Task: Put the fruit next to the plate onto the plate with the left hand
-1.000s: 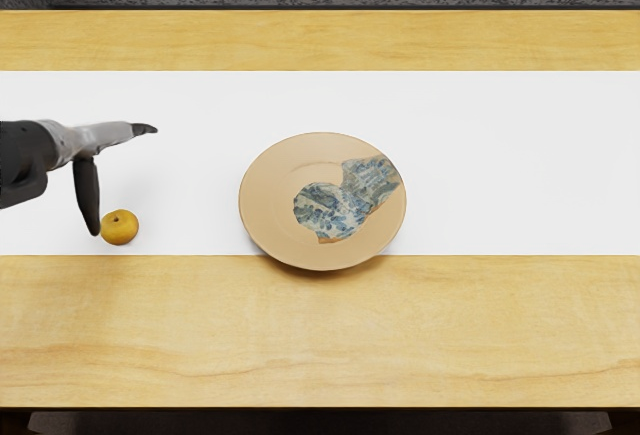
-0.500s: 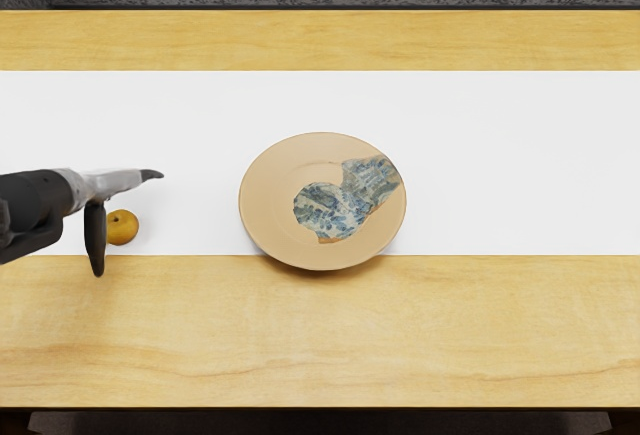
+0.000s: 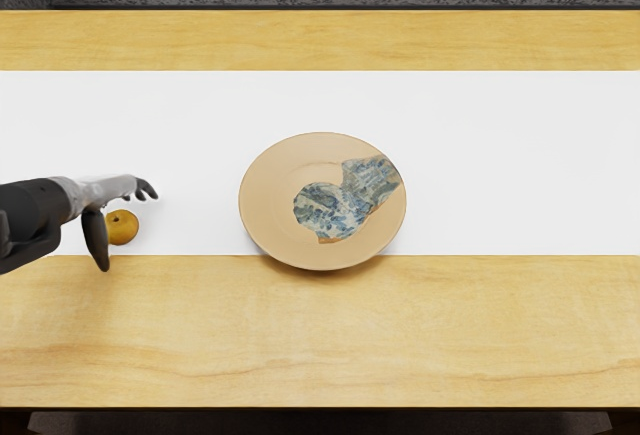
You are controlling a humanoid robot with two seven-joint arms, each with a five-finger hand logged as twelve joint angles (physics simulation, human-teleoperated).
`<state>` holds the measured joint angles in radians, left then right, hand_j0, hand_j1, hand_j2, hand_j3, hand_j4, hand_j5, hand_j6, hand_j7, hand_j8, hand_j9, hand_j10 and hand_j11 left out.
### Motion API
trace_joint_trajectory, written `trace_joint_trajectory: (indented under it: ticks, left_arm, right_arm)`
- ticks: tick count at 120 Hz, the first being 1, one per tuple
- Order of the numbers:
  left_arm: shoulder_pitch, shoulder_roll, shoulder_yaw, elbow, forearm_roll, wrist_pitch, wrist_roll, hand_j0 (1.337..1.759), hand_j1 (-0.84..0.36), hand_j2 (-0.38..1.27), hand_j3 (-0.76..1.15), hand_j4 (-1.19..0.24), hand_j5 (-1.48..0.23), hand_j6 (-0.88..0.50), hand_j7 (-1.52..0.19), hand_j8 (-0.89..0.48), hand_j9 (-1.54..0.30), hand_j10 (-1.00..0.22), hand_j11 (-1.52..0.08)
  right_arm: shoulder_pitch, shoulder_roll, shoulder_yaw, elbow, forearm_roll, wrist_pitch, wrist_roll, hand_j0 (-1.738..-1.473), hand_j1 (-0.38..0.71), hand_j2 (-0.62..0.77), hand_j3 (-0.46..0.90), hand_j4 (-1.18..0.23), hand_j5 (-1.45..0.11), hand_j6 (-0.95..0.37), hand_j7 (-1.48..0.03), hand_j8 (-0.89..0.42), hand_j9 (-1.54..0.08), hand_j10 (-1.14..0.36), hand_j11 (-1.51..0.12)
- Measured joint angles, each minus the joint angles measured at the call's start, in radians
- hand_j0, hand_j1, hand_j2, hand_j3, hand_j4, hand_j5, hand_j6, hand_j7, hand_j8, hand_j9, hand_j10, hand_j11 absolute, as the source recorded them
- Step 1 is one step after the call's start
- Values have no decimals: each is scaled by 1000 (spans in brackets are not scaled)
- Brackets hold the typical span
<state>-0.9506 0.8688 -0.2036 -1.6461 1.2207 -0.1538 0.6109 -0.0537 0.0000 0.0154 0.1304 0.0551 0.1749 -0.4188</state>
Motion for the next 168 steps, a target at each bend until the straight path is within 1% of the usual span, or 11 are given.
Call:
trace_joint_trajectory:
  ticks: [12, 42, 79, 108, 128, 152, 156, 164, 168]
  left_arm:
    - [39, -4, 1, 0, 27, 57, 0, 1658, 38, 56, 0, -269, -341, -271, -341, -270, -341, -268, -340]
    - [52, 1, 9, -14, 76, 193, 0, 1658, -3, 64, 0, -304, -387, -305, -387, -305, -386, -303, -386]
    - [61, 1, 125, -37, 155, 370, 0, 1658, -10, 66, 0, -310, -395, -311, -395, -311, -395, -309, -394]
    - [64, -1, 155, -37, 174, 406, 0, 1658, -15, 68, 0, -314, -400, -315, -400, -315, -400, -313, -399]
    - [65, 3, 164, -35, 179, 417, 0, 1658, -130, 87, 0, -409, -525, -411, -525, -411, -525, -409, -524]
    - [66, -1, 172, -25, 183, 424, 0, 1658, -224, 103, 0, -487, -627, -488, -627, -488, -626, -486, -626]
    - [66, 1, 172, -23, 184, 424, 0, 1658, -244, 126, 0, -509, -657, -508, -657, -510, -657, -509, -657]
    - [66, 1, 173, -22, 185, 424, 0, 1657, -267, 165, 0, -552, -718, -481, -719, -551, -719, -551, -719]
    - [66, 1, 173, -21, 185, 424, 0, 1656, -272, 180, 0, -571, -748, -469, -750, -548, -750, -569, -750]
  right_arm:
    - [0, 0, 0, 0, 0, 0, 0, -1658, -349, 0, 0, 0, 0, 0, 0, 0, 0, 0, 0]
    - [0, 0, 1, 0, 0, 0, 3, -1658, -349, 0, 0, 0, 0, 0, 0, 0, 0, 0, 0]
    - [0, 0, 4, 0, 0, 0, 7, -1658, -349, 0, 0, 0, 0, 0, 0, 0, 0, 0, 0]
    - [5, 0, 5, 0, 0, 0, 8, -1658, -349, 0, 0, 0, 0, 0, 0, 0, 0, 0, 0]
    - [7, 0, 5, 0, 0, 0, 8, -1658, -349, 0, 0, 0, 0, 0, 0, 0, 0, 0, 0]
    - [7, 0, 5, 0, 0, 0, 8, -1658, -349, 0, 0, 0, 0, 0, 0, 0, 0, 0, 0]
    - [7, 0, 5, 0, 0, 0, 8, -1658, -349, 0, 0, 0, 0, 0, 0, 0, 0, 0, 0]
    - [8, 0, 5, 0, 0, 0, 8, -1658, -349, 0, 0, 0, 0, 0, 0, 0, 0, 0, 0]
    - [8, 0, 5, 0, 0, 0, 8, -1658, -349, 0, 0, 0, 0, 0, 0, 0, 0, 0, 0]
